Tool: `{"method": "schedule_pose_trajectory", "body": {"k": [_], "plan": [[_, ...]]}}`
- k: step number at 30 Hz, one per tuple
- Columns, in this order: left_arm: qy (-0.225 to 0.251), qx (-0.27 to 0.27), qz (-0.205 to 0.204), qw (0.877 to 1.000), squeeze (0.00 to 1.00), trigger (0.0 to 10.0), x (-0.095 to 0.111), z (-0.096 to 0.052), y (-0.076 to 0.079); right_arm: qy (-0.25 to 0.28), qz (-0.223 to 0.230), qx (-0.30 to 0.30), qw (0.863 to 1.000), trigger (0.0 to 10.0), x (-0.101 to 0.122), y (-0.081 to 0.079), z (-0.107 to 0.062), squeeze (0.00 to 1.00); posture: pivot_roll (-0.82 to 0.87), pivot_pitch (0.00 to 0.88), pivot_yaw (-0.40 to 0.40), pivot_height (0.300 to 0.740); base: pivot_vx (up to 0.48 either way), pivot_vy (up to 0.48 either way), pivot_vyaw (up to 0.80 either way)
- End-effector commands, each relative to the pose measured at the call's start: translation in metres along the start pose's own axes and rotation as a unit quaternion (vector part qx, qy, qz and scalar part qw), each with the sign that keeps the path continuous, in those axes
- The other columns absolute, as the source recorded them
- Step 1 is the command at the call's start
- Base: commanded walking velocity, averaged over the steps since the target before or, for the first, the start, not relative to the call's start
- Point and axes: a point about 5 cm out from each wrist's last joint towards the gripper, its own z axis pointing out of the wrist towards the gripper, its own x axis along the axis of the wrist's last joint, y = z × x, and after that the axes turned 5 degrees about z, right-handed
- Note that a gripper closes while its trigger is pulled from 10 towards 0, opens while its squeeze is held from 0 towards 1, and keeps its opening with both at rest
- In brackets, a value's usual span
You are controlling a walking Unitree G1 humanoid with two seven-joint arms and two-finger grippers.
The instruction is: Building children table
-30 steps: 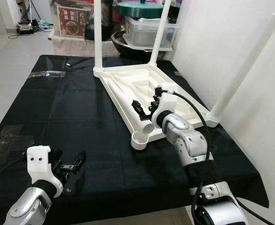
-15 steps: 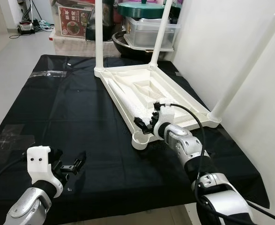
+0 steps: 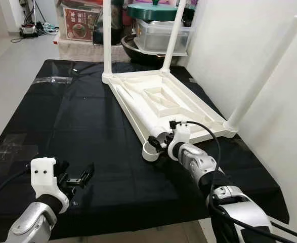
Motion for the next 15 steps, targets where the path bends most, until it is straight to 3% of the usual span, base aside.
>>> {"method": "schedule_pose_trajectory", "body": {"k": [1, 5, 15], "plan": [[-0.007, 0.001, 0.000, 1.000, 0.00, 10.0, -0.0029, 0.0006, -0.0004, 0.022, 0.015, -0.002, 1.000, 10.0, 0.0052, -0.0016, 0.0013, 0.00, 0.16, 0.000, -0.145, 0.740, 0.000, 0.000, 0.00], [-0.006, 0.001, -0.001, 1.000, 0.00, 10.0, -0.0026, -0.0002, 0.0003, 0.040, 0.022, 0.014, 0.999, 10.0, 0.0096, -0.0073, 0.0028, 0.00, 0.16, 0.000, -0.149, 0.740, 0.000, 0.000, 0.00], [-0.008, -0.003, -0.002, 1.000, 0.00, 10.0, -0.0026, -0.0002, 0.0013, 0.030, 0.018, 0.020, 0.999, 10.0, 0.0018, -0.0087, 0.0040, 0.00, 0.16, 0.000, -0.149, 0.740, 0.000, 0.000, 0.00]]}}
